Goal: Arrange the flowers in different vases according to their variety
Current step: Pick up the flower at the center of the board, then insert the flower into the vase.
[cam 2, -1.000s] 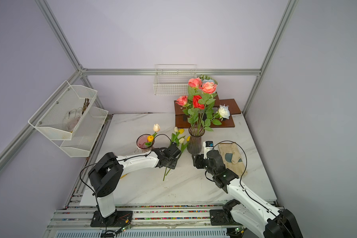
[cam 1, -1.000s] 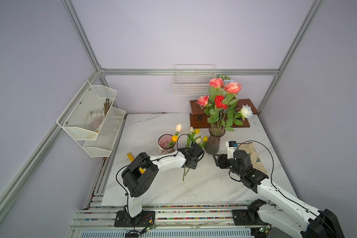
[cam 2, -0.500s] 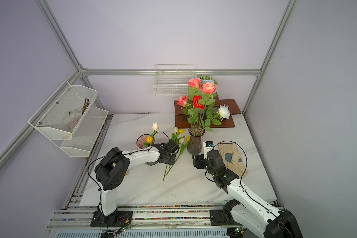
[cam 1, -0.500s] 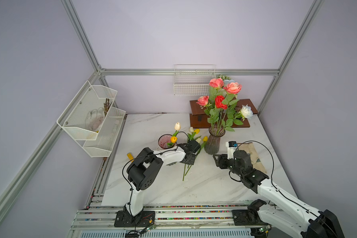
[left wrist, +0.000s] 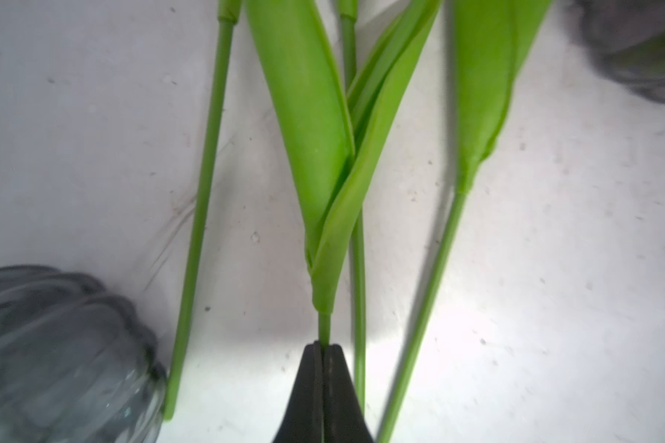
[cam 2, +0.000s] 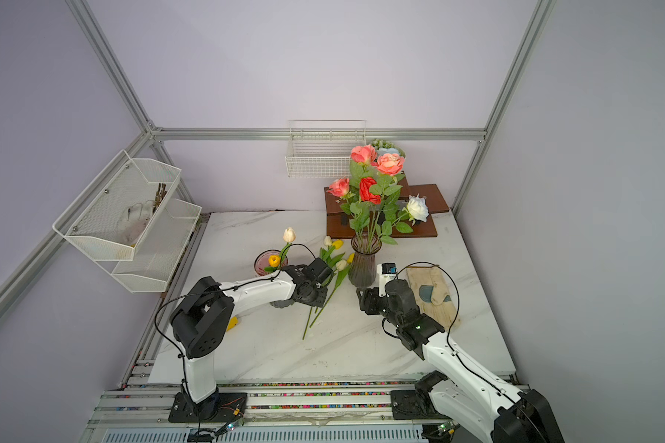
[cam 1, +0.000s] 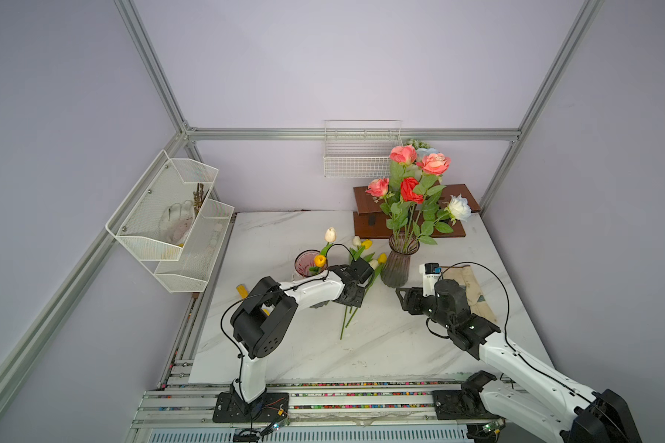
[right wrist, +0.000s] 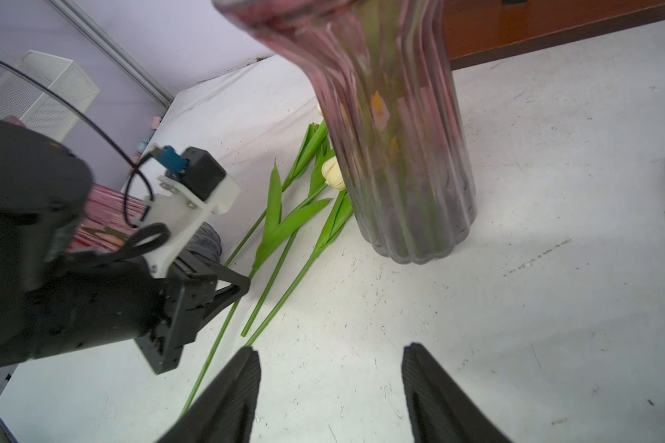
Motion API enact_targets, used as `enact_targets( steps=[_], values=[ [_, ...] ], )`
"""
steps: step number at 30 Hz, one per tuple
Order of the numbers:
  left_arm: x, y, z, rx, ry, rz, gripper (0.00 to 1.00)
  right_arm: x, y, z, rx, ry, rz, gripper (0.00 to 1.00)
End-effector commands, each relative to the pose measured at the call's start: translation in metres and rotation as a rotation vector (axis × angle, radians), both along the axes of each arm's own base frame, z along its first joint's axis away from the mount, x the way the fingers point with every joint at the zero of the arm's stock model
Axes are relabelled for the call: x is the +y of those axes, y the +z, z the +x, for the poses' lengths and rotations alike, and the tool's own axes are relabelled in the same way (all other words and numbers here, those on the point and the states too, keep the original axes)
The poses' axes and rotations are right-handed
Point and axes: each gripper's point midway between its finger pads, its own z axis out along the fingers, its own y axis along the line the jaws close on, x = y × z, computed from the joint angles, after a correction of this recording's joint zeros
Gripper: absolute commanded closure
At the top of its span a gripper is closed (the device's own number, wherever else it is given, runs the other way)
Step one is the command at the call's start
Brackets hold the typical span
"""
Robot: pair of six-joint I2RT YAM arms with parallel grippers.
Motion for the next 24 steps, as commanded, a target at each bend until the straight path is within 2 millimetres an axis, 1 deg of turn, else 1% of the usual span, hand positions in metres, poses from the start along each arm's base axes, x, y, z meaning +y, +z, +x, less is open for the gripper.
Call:
enact_targets(
  steps=[1, 2, 4, 5, 8, 9, 10, 12, 15, 19, 22, 24],
  values=[
    [0.0, 0.079, 0.0, -0.17, -0.02, -0.073, 1.0, 0.005, 0.004, 0.001, -0.002, 0.023, 0.021, 0.36],
    [0.0, 0.092, -0.003, -0.196, -0.029, -0.091, 1.0, 0.007, 0.004, 0.001, -0.001, 0.03, 0.025, 0.3],
    [0.003, 0.117, -0.007, -0.243, -0.039, -0.125, 1.0, 0.012, 0.004, -0.001, 0.008, 0.058, 0.039, 0.26],
    [0.008, 0.131, -0.008, -0.275, -0.038, -0.137, 1.0, 0.017, 0.009, 0.001, -0.004, 0.07, 0.067, 0.24],
    [0.027, 0.176, -0.008, -0.403, -0.023, -0.141, 1.0, 0.03, 0.009, 0.002, 0.021, 0.117, 0.119, 0.21],
    [0.032, 0.186, -0.006, -0.437, -0.019, -0.133, 1.0, 0.035, 0.008, 0.002, 0.038, 0.132, 0.133, 0.21],
    [0.041, 0.212, -0.009, -0.501, -0.011, -0.156, 1.0, 0.038, 0.006, 0.003, 0.056, 0.14, 0.141, 0.21],
    [0.054, 0.242, -0.012, -0.584, -0.004, -0.176, 1.0, 0.044, 0.001, 0.007, 0.094, 0.143, 0.14, 0.21],
    [0.074, 0.283, -0.018, -0.7, 0.019, -0.215, 1.0, 0.05, -0.009, 0.013, 0.141, 0.128, 0.102, 0.21],
    [0.095, 0.339, -0.031, -0.853, 0.036, -0.311, 1.0, 0.063, -0.025, 0.017, 0.199, 0.13, 0.019, 0.21],
    [0.118, 0.371, -0.036, -0.97, 0.076, -0.317, 1.0, 0.074, -0.034, 0.023, 0.238, 0.126, -0.045, 0.21],
    [0.132, 0.384, -0.034, -1.031, 0.117, -0.31, 1.0, 0.081, -0.039, 0.027, 0.266, 0.119, -0.095, 0.23]
  ],
)
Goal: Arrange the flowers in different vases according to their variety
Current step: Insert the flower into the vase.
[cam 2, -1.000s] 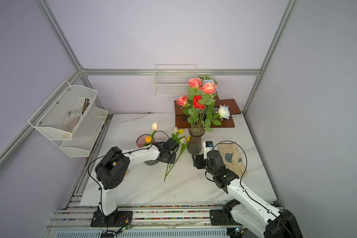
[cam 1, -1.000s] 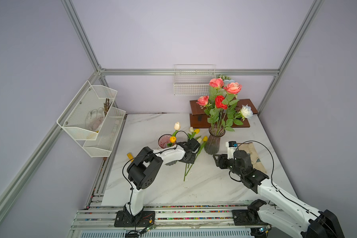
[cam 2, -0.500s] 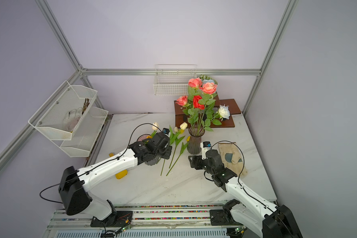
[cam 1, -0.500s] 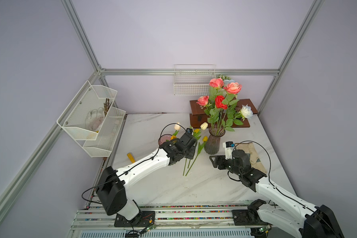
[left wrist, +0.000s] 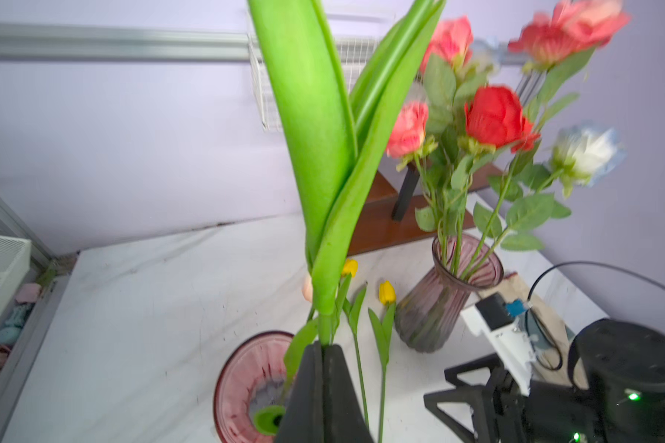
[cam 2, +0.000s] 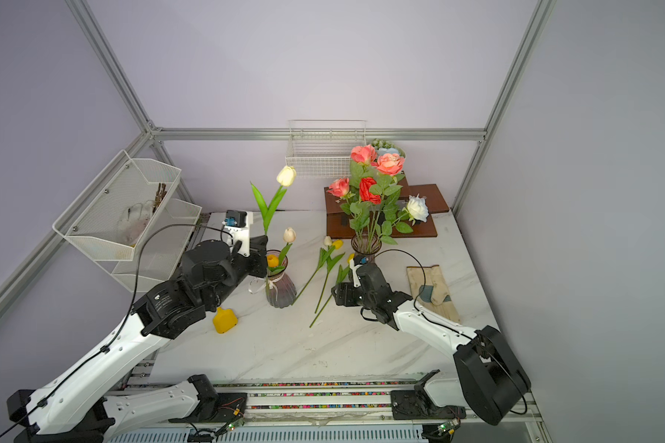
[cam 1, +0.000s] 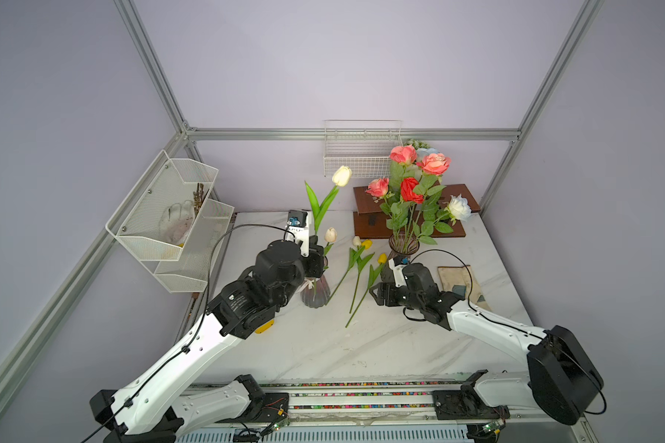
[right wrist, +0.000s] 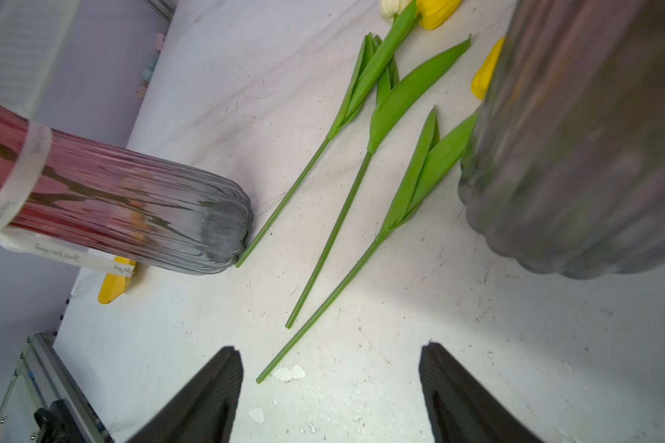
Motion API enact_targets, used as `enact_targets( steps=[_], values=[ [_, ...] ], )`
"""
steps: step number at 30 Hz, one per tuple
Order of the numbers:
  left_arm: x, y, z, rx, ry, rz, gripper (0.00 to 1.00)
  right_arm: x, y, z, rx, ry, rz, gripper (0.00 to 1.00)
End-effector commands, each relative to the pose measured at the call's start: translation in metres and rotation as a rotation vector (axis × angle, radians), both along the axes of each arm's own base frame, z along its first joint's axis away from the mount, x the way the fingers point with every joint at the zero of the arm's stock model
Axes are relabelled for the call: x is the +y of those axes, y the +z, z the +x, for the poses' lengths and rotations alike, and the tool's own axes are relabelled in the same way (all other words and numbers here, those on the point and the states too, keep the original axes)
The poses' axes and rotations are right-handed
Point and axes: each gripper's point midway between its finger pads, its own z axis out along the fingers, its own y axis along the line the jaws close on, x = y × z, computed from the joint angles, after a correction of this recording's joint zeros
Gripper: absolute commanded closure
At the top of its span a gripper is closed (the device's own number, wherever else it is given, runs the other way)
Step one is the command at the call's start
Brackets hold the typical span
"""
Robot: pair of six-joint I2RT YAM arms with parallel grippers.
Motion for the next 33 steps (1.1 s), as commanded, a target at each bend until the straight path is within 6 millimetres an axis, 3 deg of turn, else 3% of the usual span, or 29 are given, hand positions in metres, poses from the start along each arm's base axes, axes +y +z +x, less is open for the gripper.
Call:
enact_targets(
  steps=[1, 5, 12, 17, 24, 27, 33],
  values=[
    [0.025, 0.033, 0.008, -0.146, 0.095, -0.003, 1.0, 0.002, -0.012, 0.006, 0.051, -0.026, -0.123, 0.23],
    [0.038, 0.034, 0.025, -0.197, 0.14, -0.023, 1.0, 0.01, -0.032, 0.016, 0.114, -0.043, -0.242, 0.25],
    [0.037, 0.022, 0.058, -0.292, 0.157, -0.023, 1.0, 0.023, -0.059, 0.026, 0.211, -0.098, -0.373, 0.25],
    [0.032, -0.001, 0.072, -0.316, 0.124, -0.022, 1.0, 0.026, -0.073, 0.032, 0.256, -0.143, -0.396, 0.26],
    [0.038, -0.04, 0.072, -0.312, 0.097, -0.039, 1.0, 0.023, -0.087, 0.037, 0.312, -0.204, -0.456, 0.33],
    [0.037, -0.051, 0.069, -0.315, 0.069, -0.052, 1.0, 0.022, -0.09, 0.038, 0.324, -0.231, -0.464, 0.46],
    [0.035, -0.073, 0.066, -0.279, 0.038, -0.059, 1.0, 0.02, -0.1, 0.037, 0.361, -0.27, -0.483, 0.59]
  ],
)
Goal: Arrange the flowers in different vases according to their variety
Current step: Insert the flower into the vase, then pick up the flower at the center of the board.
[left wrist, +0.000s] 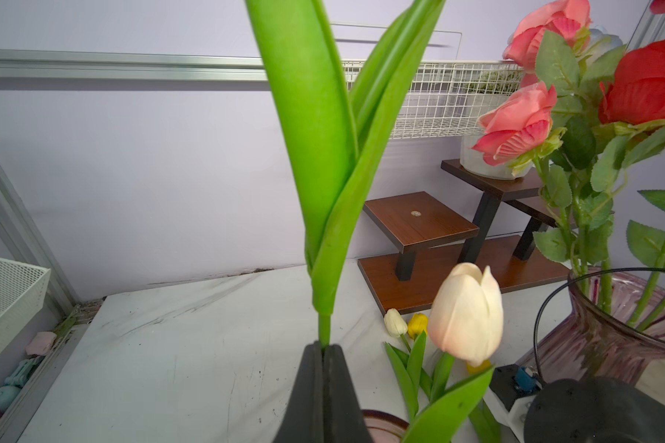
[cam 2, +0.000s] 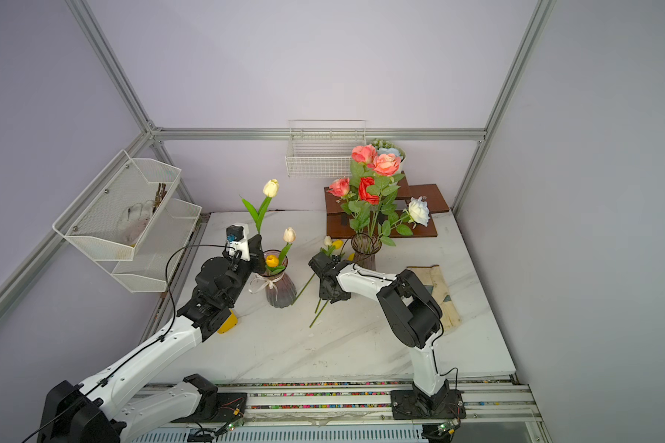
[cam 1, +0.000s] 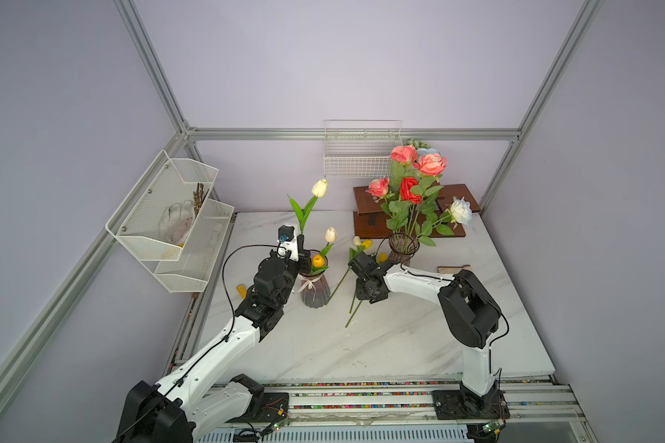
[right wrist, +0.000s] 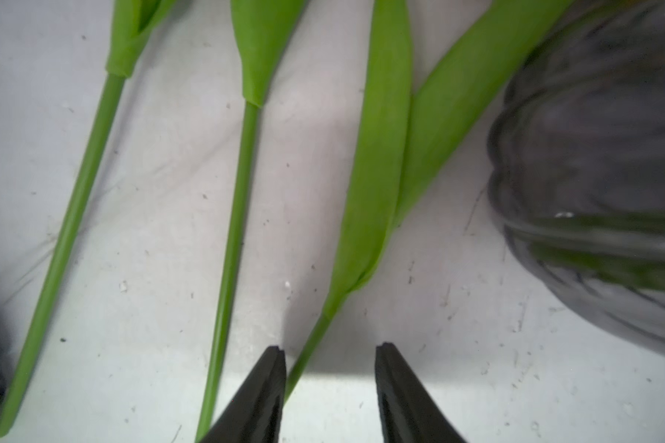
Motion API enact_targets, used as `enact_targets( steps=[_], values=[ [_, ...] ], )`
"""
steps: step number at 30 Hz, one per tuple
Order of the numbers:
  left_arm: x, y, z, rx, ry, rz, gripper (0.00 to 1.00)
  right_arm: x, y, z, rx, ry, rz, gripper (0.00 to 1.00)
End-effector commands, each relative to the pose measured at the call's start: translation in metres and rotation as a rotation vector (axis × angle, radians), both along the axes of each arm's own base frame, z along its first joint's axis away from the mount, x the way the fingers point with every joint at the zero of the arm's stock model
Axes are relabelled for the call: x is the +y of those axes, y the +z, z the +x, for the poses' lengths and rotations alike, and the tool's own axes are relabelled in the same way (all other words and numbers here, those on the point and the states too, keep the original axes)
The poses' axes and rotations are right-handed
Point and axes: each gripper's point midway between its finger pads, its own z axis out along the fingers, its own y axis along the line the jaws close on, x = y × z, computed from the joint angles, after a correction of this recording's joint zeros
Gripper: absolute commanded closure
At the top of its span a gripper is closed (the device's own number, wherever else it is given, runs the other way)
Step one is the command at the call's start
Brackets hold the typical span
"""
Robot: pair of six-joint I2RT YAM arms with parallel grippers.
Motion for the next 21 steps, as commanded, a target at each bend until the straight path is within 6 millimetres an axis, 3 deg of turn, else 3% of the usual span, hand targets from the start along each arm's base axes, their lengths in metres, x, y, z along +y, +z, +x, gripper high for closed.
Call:
enact_targets(
  steps=[1, 3, 7, 8, 13, 16, 21],
  values=[
    [0.0, 0.025, -0.008, -0.085, -0.035, -0.072, 1.0, -0.003, -0.009, -0.004, 0.028, -0.042, -0.029, 0.6],
    [-0.001, 0.02, -0.01, -0.066, -0.046, -0.076, 0.96, -0.002, -0.013, -0.004, 0.037, -0.046, -0.027, 0.65],
    [-0.006, 0.02, -0.018, -0.024, -0.09, -0.097, 0.54, 0.001, -0.023, -0.005, 0.056, -0.049, -0.017, 0.7],
    [-0.005, 0.021, -0.021, -0.011, -0.095, -0.104, 0.49, 0.002, -0.023, -0.005, 0.056, -0.049, -0.011, 0.71],
    [-0.001, 0.037, -0.037, 0.026, -0.113, -0.13, 0.3, 0.007, -0.017, -0.003, 0.042, -0.048, 0.018, 0.84],
    [0.006, 0.042, -0.043, 0.074, -0.09, -0.173, 0.21, 0.009, -0.007, 0.0, 0.016, -0.047, 0.039, 1.0],
    [0.025, 0.041, -0.055, 0.14, -0.004, -0.21, 0.0, 0.012, 0.022, 0.004, -0.051, -0.028, 0.084, 1.0]
  ],
)
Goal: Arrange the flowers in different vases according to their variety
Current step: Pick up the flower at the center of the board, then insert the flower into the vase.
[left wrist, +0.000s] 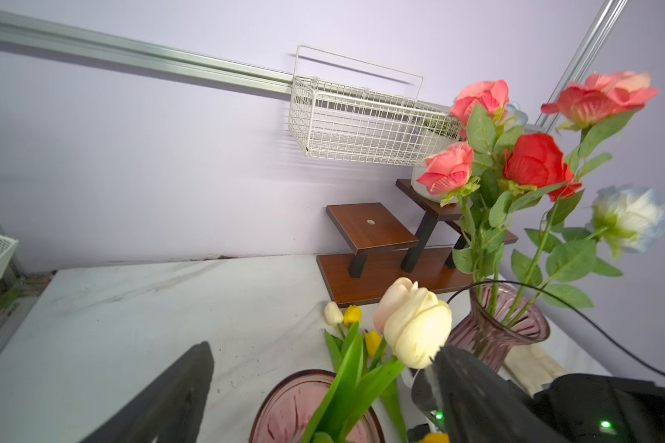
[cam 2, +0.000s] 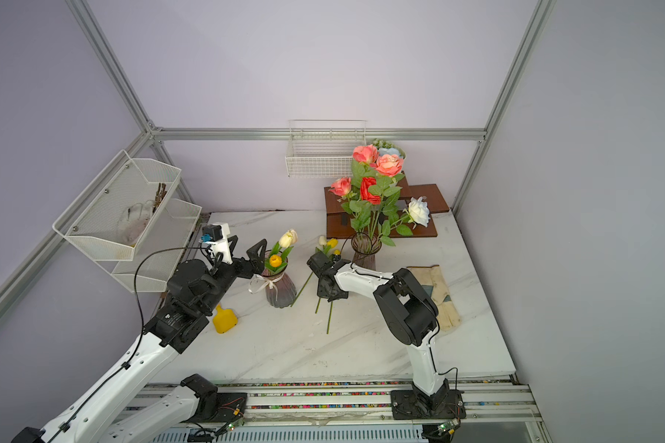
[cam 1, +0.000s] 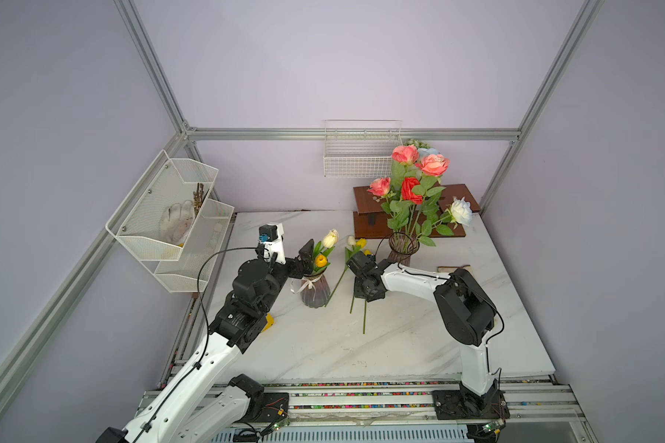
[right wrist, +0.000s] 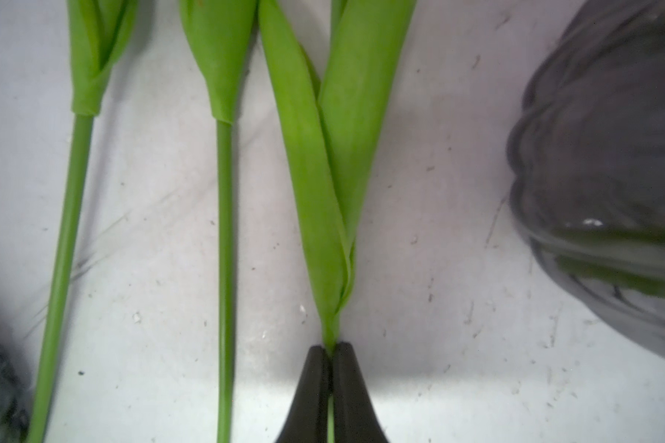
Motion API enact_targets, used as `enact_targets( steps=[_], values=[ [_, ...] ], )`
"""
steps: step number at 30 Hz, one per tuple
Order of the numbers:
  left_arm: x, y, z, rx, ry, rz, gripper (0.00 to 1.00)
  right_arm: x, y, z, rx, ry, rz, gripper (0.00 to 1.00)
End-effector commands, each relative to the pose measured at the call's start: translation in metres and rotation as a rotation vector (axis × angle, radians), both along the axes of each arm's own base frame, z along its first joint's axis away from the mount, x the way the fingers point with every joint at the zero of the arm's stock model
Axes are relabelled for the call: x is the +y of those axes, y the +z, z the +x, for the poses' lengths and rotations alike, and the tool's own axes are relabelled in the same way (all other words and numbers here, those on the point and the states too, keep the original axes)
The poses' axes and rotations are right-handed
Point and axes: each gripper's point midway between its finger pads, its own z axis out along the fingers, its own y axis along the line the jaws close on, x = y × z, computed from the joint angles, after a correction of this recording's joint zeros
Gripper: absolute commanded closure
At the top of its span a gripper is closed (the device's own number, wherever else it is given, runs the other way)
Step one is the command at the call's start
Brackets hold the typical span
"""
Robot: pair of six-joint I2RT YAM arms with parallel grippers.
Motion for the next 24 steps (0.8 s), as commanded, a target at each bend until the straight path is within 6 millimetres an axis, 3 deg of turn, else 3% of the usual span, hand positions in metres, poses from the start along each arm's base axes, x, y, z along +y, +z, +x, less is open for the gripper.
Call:
enact_targets(
  steps=[1, 3, 7, 11, 17, 20, 24],
  values=[
    [0.018, -0.006, -0.01, 0.081, 0.071, -0.036, 0.0, 0.007, 0.033, 0.0, -0.073, 0.03, 0.069, 1.0],
    [0.022, -0.007, -0.014, 0.098, 0.081, -0.05, 0.0, 0.014, 0.056, 0.001, -0.131, 0.063, 0.134, 1.0],
    [0.034, -0.018, -0.019, 0.162, 0.144, -0.068, 0.0, 0.033, 0.124, -0.002, -0.304, 0.162, 0.33, 1.0],
    [0.058, -0.041, -0.022, 0.235, 0.257, -0.077, 0.0, 0.037, 0.218, -0.006, -0.548, 0.243, 0.493, 1.0],
    [0.083, -0.069, -0.026, 0.3, 0.332, -0.159, 0.0, 0.038, 0.34, -0.012, -0.921, 0.343, 0.649, 1.0],
    [0.091, -0.08, -0.028, 0.323, 0.361, -0.19, 0.0, 0.039, 0.393, -0.013, -1.069, 0.379, 0.682, 1.0],
    [0.098, -0.089, -0.03, 0.329, 0.382, -0.236, 0.0, 0.054, 0.446, -0.012, -1.195, 0.452, 0.713, 1.0]
  ],
)
